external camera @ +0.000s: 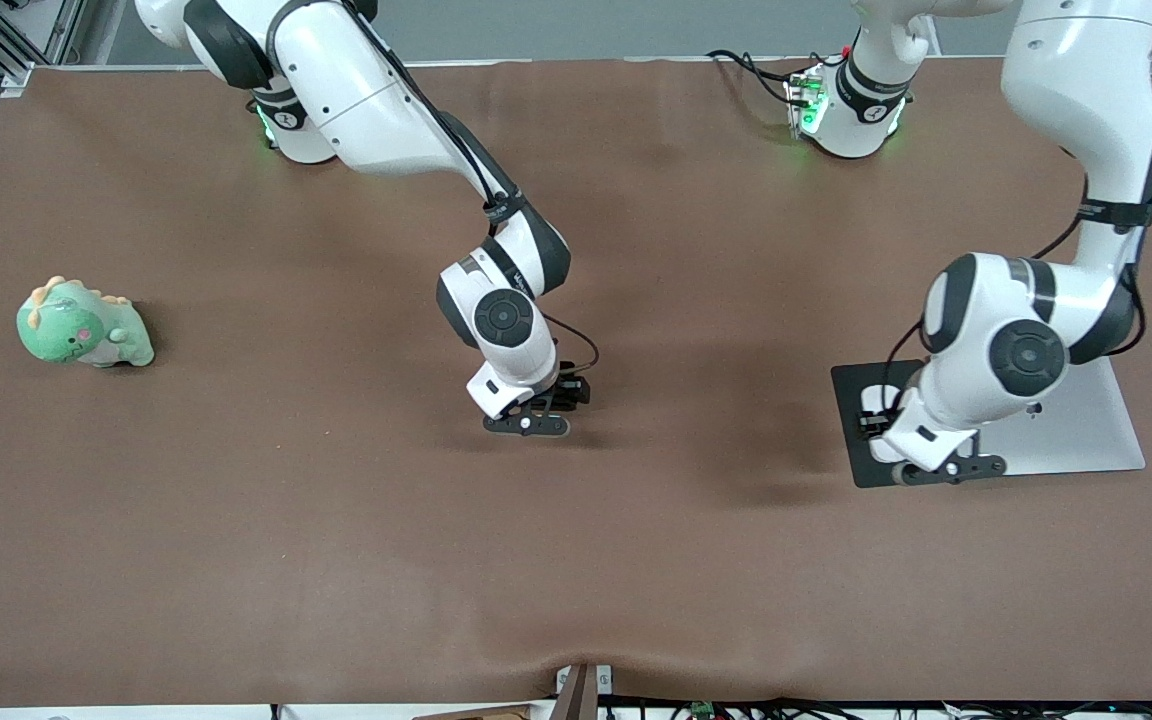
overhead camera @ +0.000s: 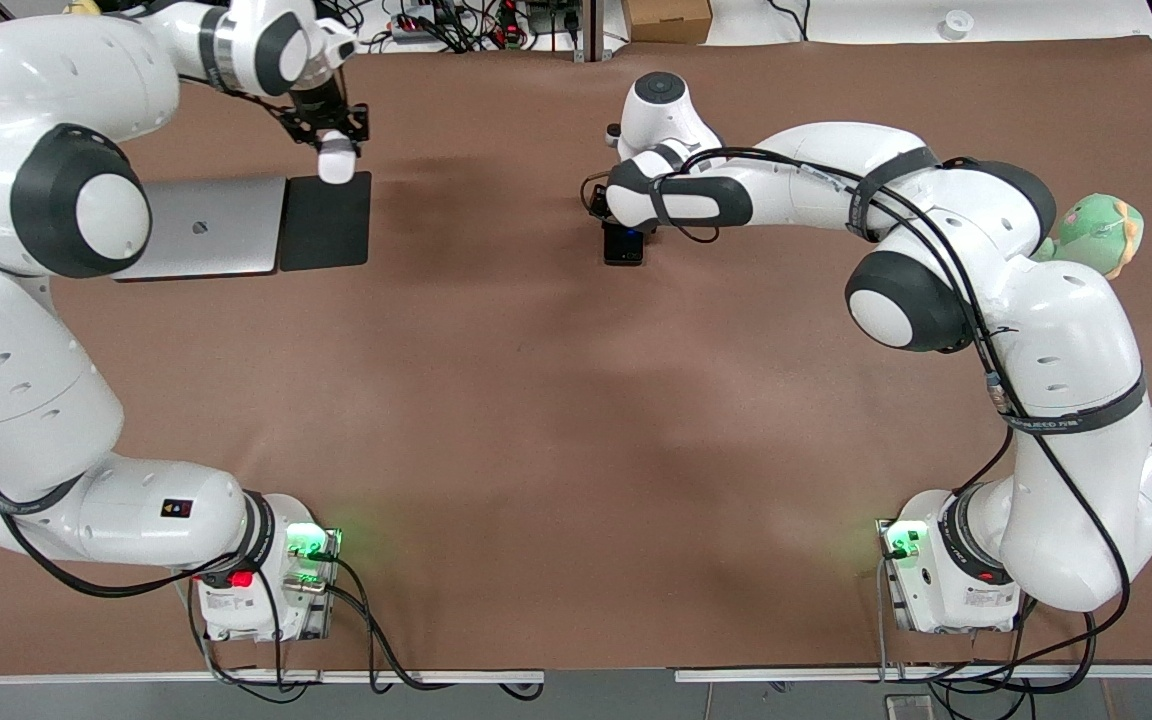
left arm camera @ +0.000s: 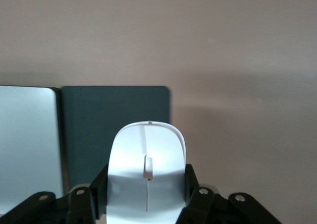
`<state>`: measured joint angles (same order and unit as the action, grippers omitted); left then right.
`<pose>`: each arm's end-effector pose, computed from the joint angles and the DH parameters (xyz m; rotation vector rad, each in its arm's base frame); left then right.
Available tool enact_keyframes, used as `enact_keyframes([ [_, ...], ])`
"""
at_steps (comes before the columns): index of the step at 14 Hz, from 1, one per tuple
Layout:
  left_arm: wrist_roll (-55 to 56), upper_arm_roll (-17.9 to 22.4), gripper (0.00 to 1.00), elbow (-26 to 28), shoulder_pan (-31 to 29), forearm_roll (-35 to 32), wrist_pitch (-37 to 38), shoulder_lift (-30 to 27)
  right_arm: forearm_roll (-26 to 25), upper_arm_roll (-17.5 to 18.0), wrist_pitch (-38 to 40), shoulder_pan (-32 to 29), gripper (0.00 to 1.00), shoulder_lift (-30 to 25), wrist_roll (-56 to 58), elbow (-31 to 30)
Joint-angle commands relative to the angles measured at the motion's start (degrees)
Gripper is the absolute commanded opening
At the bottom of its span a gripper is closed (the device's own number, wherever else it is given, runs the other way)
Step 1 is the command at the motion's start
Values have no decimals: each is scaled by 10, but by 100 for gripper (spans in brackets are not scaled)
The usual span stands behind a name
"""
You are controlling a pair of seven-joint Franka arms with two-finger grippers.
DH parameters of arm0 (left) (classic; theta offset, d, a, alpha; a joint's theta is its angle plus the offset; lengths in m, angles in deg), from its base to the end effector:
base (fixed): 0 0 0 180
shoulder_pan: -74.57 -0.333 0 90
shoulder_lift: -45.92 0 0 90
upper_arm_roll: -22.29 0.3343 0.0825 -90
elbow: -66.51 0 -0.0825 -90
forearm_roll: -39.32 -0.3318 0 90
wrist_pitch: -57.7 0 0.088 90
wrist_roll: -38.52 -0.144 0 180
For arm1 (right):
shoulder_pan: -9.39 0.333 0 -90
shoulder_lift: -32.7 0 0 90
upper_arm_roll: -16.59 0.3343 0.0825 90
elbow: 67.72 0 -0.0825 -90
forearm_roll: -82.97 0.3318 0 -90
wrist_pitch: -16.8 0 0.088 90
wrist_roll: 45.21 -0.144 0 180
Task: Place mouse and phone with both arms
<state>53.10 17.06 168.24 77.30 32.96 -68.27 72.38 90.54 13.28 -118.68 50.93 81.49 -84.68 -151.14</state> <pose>0.6129 -0.0735 0.3090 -3.0861 -0.0887 0.0399 0.5446 0.4452 0.1914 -3.0602 0.1412 -0.0202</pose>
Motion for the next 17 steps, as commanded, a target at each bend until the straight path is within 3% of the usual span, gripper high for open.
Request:
enact_keyframes([
  [1, -49, -9, 51, 53, -38, -10, -46, -21, -13, -5, -1, 7, 100, 15, -28, 17],
  [7, -112, -9, 52, 113, -79, -9, -157, 3, -12, -4, -5, 9, 100, 14, -32, 18],
  [17, -99, -28, 52, 119, -78, 8, -175, 26, -25, -5, -6, 16, 100, 19, -15, 32],
])
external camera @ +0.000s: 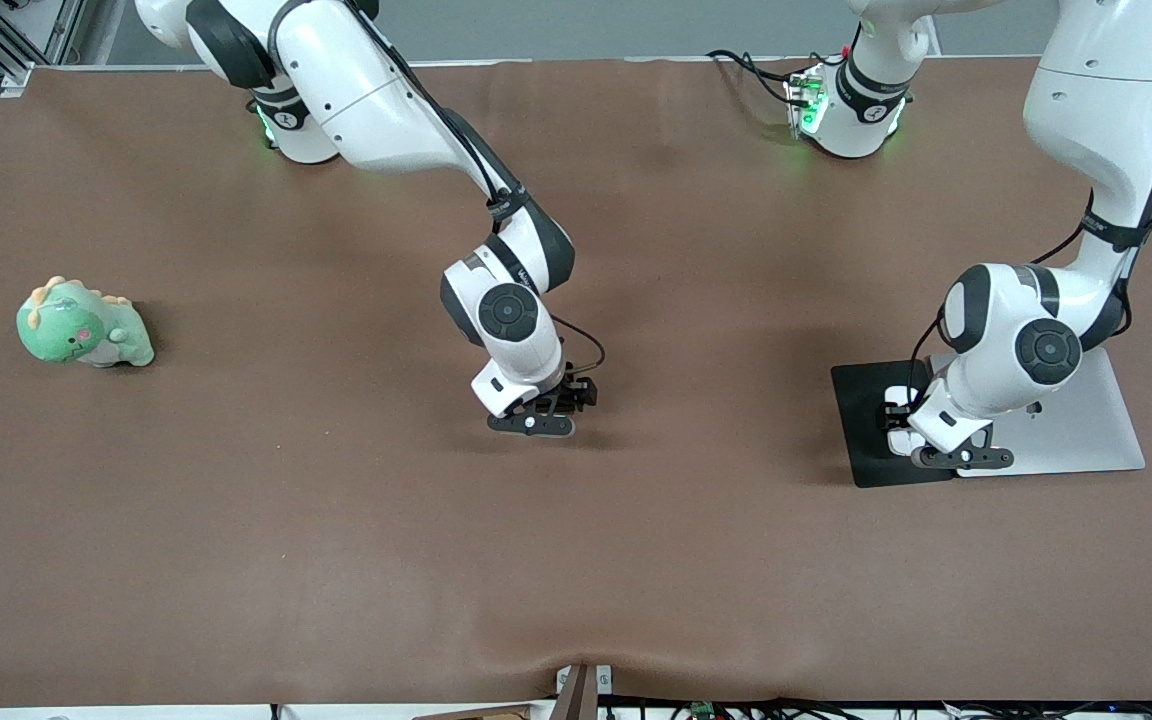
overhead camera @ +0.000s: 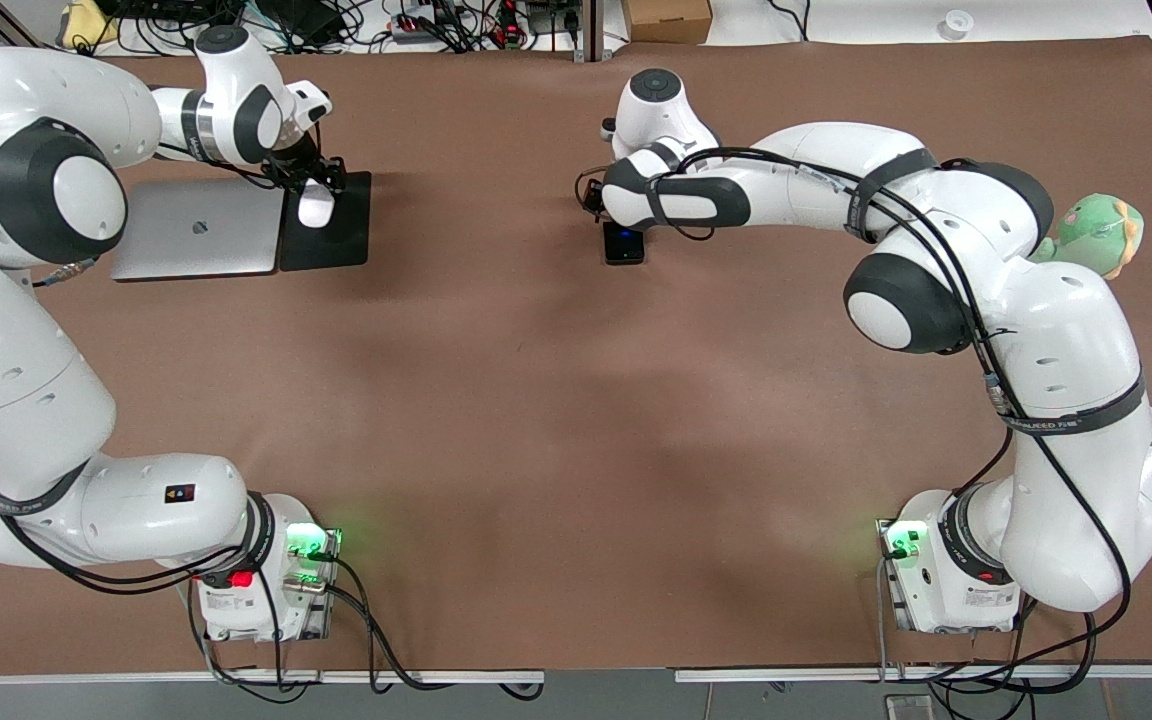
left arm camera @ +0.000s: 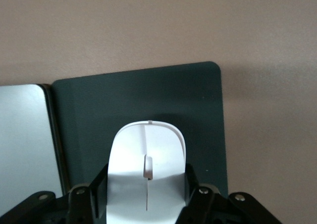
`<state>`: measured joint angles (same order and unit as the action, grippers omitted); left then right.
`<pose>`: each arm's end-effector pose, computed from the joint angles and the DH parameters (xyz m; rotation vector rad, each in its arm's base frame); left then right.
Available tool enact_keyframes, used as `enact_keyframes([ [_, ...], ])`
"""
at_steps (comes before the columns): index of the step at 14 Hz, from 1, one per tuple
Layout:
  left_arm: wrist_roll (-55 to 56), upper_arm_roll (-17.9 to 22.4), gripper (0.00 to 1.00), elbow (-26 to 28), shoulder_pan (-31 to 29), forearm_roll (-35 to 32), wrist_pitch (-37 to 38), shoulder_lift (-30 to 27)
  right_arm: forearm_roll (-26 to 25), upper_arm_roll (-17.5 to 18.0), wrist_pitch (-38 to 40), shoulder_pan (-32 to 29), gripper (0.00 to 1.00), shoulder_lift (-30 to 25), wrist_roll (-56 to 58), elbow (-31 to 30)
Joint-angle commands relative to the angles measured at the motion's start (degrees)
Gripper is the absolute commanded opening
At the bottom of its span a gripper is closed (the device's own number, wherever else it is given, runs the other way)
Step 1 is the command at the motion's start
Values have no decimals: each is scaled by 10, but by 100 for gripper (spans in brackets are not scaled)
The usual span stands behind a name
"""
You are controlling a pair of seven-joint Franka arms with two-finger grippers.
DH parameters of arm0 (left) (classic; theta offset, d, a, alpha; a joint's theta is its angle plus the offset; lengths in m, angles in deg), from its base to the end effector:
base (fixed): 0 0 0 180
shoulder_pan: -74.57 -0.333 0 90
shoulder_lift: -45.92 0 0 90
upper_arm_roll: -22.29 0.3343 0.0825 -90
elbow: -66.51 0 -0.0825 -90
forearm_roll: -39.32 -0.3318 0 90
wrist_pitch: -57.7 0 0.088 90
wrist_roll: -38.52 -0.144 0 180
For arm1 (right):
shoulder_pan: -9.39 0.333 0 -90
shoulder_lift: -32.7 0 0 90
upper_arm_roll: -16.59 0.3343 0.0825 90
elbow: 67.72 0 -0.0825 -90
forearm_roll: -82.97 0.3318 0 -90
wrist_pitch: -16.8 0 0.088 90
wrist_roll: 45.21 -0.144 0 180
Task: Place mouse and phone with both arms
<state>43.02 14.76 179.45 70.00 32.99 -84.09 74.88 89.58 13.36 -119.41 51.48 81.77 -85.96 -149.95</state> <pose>0.5914 -0.0251 0.2335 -3.1362 0.0682 -0.0075 0.5456 0.4553 0.1974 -3.0496 0.1397 -0.0621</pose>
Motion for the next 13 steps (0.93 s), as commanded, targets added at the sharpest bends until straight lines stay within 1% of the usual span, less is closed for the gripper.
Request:
enact_keyframes([
  [1, 2, -6, 52, 7, -5, 8, -20, 6, -19, -6, 0, 11, 100, 19, -2, 20],
  [8, 0, -5, 52, 8, -11, 8, -33, 20, -24, -6, -5, 24, 100, 31, -4, 19],
  [9, 0, -5, 53, 8, -12, 8, -33, 21, -27, -6, -15, 28, 82, 30, -7, 18],
  [10, 0, -5, 54, 8, -12, 8, -34, 21, -26, -6, -23, 23, 21, 28, -10, 17],
  [11, 0, -5, 54, 7, -12, 8, -34, 22, -26, -6, -23, 24, 0, 26, -11, 15],
  [13, 0, -5, 55, 7, -12, 8, -35, 26, -27, -7, -16, 18, 0, 17, -9, 13],
])
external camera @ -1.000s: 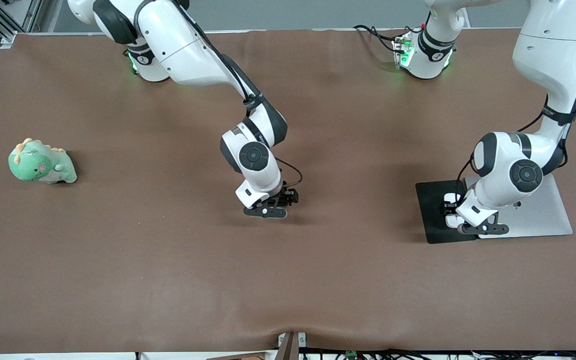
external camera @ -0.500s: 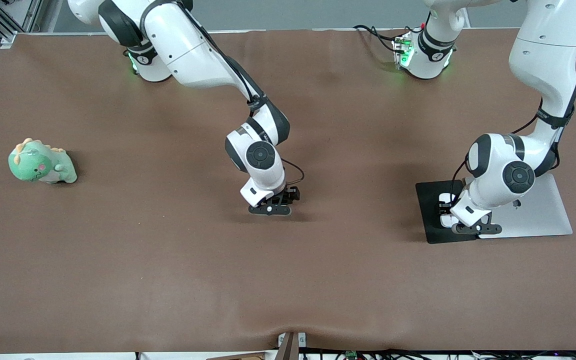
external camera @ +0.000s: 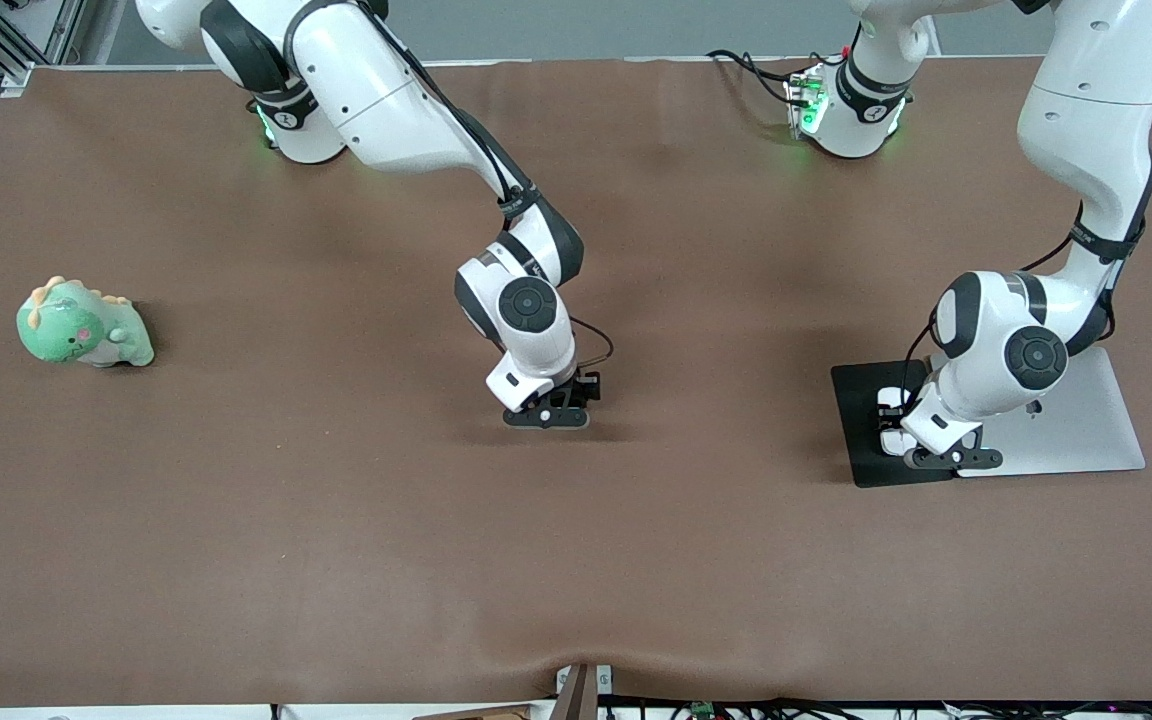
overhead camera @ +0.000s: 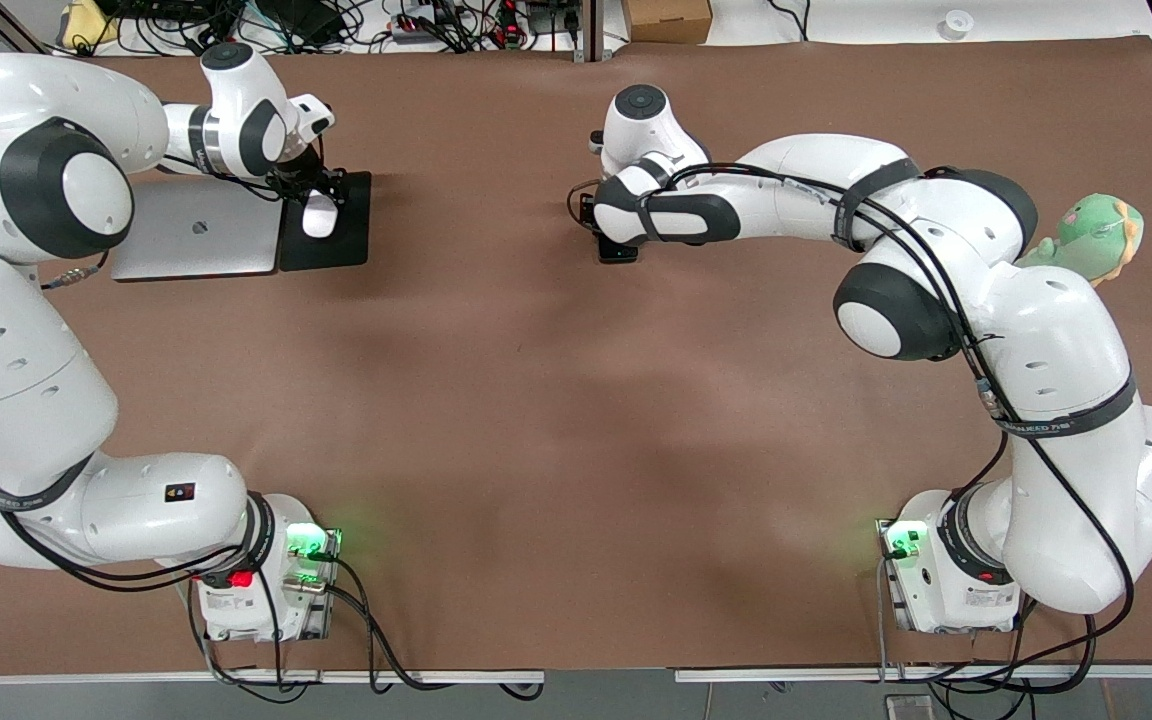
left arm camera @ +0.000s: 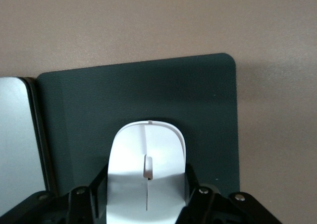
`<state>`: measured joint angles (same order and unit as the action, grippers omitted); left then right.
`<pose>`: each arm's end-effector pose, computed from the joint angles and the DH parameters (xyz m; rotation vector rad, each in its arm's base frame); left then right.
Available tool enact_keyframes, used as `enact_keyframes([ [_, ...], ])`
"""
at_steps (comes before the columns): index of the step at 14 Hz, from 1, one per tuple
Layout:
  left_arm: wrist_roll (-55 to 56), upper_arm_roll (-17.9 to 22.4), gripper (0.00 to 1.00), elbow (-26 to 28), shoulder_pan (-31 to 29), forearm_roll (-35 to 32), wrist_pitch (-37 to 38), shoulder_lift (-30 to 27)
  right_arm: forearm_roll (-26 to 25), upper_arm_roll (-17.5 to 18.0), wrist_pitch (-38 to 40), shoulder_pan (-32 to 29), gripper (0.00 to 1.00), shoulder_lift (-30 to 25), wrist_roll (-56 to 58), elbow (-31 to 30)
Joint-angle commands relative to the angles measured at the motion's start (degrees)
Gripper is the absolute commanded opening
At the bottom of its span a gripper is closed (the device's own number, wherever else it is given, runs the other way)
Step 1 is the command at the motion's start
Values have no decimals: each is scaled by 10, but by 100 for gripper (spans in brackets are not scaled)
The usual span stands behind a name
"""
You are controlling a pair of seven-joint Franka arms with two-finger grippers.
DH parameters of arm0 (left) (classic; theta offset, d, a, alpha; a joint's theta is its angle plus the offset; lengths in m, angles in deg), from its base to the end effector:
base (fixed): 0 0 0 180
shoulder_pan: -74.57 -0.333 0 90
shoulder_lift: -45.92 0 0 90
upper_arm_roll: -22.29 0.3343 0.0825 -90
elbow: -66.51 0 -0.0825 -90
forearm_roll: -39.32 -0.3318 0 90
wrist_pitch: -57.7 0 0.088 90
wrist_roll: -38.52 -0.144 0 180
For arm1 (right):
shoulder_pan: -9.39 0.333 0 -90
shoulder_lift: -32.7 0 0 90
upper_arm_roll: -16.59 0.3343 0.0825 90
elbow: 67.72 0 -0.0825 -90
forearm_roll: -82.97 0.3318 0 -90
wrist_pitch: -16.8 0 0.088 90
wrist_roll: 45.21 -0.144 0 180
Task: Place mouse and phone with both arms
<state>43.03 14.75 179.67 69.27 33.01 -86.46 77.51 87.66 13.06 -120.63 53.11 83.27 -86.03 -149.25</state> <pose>0.5911 -0.0188 0.2088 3.1368 -0.0481 -0.0056 0.5373 0.4692 0.1860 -3.0686 0.0675 -0.0994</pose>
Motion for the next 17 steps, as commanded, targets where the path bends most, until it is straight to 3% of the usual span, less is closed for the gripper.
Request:
enact_keyframes([
  [1, 0, -5, 55, 5, -5, 8, -15, 1, -7, -4, -1, -6, 0, -9, -7, 1],
  [4, 0, -5, 58, 4, -5, 8, -18, 7, -7, -4, 53, -47, 0, -69, -1, -20],
  [5, 0, -5, 67, 3, -5, 8, -18, 8, -6, -3, 89, -69, 0, -89, 0, -23],
  [6, 0, -5, 88, 2, -5, 8, -18, 8, -6, -4, 129, -85, 0, -111, 13, -28],
  [7, 0, -5, 100, 0, -4, 8, -18, 6, -6, -3, 161, -111, 0, -137, 47, -43],
  [10, -6, -5, 100, -1, -2, 8, -16, -3, -3, -3, 198, -194, 0, -201, 142, -99],
  [14, 1, -6, 100, -7, 2, 8, 11, -44, -5, -4, 215, -337, 0, -244, 375, -166],
  [17, 1, -7, 100, -21, 3, 8, 52, -75, -7, -5, 208, -414, 0, -258, 461, -210],
])
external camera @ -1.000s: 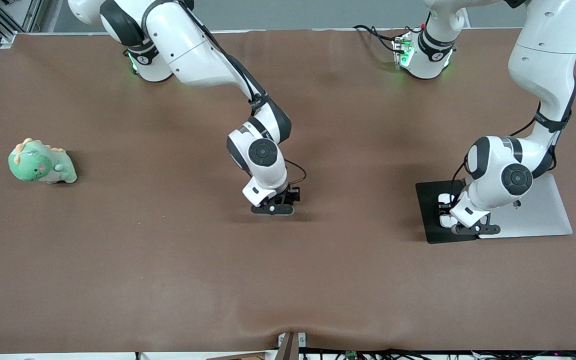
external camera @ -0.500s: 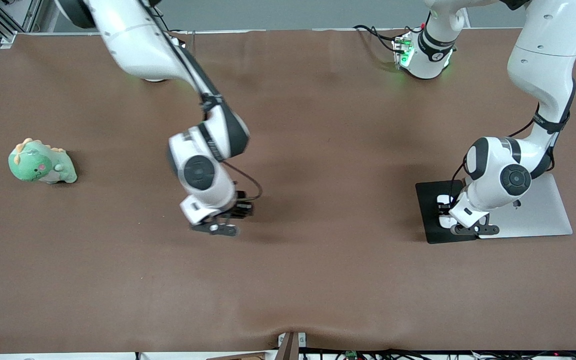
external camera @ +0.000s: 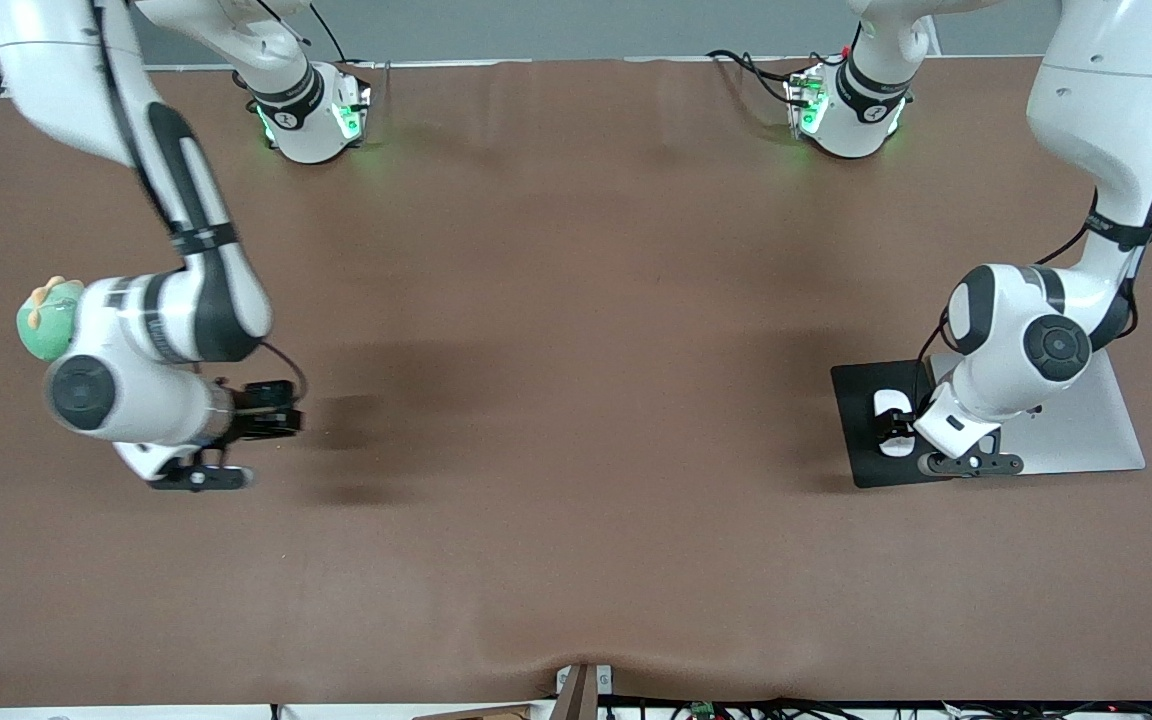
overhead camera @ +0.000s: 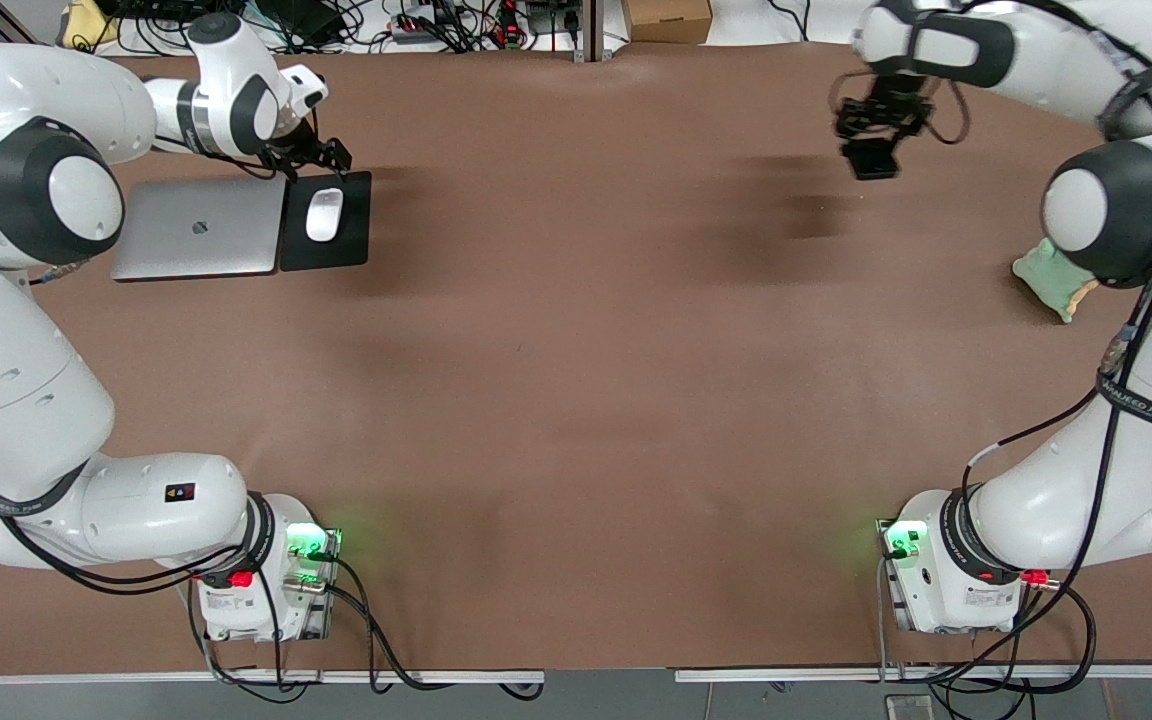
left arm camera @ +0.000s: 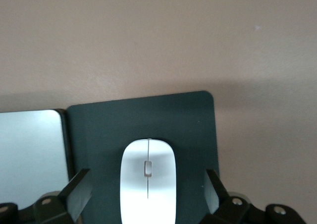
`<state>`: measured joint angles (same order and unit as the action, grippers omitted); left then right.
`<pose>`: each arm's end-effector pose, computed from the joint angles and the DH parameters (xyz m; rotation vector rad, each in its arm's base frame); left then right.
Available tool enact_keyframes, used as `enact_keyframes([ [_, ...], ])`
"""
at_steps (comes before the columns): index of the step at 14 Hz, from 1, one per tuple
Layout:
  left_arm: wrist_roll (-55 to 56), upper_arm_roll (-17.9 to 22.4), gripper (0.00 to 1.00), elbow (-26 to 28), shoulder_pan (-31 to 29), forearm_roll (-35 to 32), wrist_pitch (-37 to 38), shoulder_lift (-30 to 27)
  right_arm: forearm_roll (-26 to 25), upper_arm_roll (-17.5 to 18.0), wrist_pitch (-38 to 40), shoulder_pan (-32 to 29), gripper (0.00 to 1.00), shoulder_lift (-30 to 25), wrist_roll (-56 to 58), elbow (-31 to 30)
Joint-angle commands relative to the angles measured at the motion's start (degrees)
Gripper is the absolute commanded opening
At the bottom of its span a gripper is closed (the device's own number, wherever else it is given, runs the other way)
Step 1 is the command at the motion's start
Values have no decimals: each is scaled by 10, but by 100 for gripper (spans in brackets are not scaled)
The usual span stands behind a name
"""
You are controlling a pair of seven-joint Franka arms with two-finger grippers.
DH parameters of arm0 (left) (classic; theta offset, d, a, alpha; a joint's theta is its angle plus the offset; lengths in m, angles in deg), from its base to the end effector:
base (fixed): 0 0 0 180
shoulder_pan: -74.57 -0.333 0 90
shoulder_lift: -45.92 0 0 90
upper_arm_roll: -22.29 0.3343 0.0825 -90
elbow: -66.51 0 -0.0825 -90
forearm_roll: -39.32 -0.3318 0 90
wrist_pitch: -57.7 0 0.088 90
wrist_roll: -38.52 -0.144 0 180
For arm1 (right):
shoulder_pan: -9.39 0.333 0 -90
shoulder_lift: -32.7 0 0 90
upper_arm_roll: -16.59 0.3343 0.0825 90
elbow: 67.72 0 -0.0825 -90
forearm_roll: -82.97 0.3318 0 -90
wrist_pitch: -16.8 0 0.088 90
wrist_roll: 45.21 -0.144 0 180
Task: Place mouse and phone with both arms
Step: 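Carry the phone beside the plush toy while the left gripper releases the mouse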
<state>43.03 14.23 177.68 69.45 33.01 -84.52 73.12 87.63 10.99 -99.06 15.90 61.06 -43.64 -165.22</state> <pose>0.6056 -0.0241 0.2642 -3.1366 0.0620 -0.1162 0.6101 0.0229 0.3045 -3.1065 -0.0142 0.2669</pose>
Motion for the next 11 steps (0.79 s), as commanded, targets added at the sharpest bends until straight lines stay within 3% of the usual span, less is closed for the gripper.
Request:
enact_keyframes([
  [1, 1, -2, 100, -11, 1, 7, 52, -43, -7, 16, -11, -65, 0, -33, 58, -55],
  [5, -6, -2, 100, -79, 1, 7, 162, -71, -9, 12, -102, -101, 0, -38, 76, -135],
  [9, -7, -2, 100, -133, 0, 7, 257, -101, -22, 1, -194, -125, 0, -30, 75, -168],
  [11, -8, -2, 100, -148, 0, 7, 294, -124, -27, -5, -203, -141, 0, -19, 75, -170],
])
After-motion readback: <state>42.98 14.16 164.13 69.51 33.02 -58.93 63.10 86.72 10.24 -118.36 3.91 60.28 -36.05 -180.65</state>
